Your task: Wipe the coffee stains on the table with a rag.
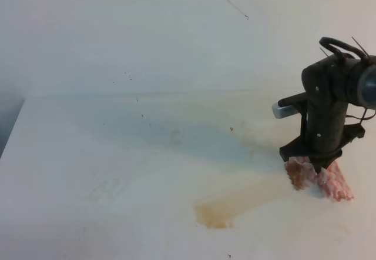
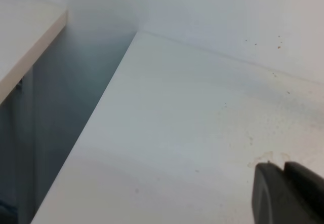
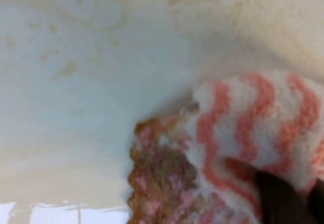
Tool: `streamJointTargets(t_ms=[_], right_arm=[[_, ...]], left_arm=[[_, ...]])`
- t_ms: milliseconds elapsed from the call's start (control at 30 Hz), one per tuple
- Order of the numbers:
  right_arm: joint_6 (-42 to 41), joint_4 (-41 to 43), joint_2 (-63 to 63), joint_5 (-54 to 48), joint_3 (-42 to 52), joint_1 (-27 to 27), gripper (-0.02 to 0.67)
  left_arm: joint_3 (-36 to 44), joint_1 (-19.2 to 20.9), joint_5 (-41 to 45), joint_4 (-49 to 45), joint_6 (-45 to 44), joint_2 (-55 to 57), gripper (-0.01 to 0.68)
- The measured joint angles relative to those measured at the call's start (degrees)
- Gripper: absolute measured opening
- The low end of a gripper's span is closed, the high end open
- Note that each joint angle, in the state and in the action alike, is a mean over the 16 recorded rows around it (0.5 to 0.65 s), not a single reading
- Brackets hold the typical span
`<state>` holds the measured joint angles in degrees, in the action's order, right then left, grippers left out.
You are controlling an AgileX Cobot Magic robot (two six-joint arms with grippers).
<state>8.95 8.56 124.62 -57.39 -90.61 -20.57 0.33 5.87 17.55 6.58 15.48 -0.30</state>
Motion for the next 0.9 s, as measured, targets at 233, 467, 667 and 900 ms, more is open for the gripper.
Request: streamJointTargets(t_ms=[233,467,667,900], right_arm=[[-7.0,-7.3,0.1,1.4,0.0,-0.4,0.027],[-14.0,-16.1,0.1,3.2,0.0,-6.3,0.027],[-16.3,-19.4,0.1,4.1,0.0,-14.3,0.027],[-16.7,-20.2,0.1,4.6,0.0,-22.1,0.027]], left_arm=[[0.1,0.0,-0.1,0.0,0.0,-0.1,-0.003],[-0.1,0.0,0.1,0.0,0.0,0.1,-0.003],[-0.1,0.0,0.1,0.0,0.0,0.1,-0.003],[0.0,0.0,0.0,0.0,0.0,0.0,-0.003]])
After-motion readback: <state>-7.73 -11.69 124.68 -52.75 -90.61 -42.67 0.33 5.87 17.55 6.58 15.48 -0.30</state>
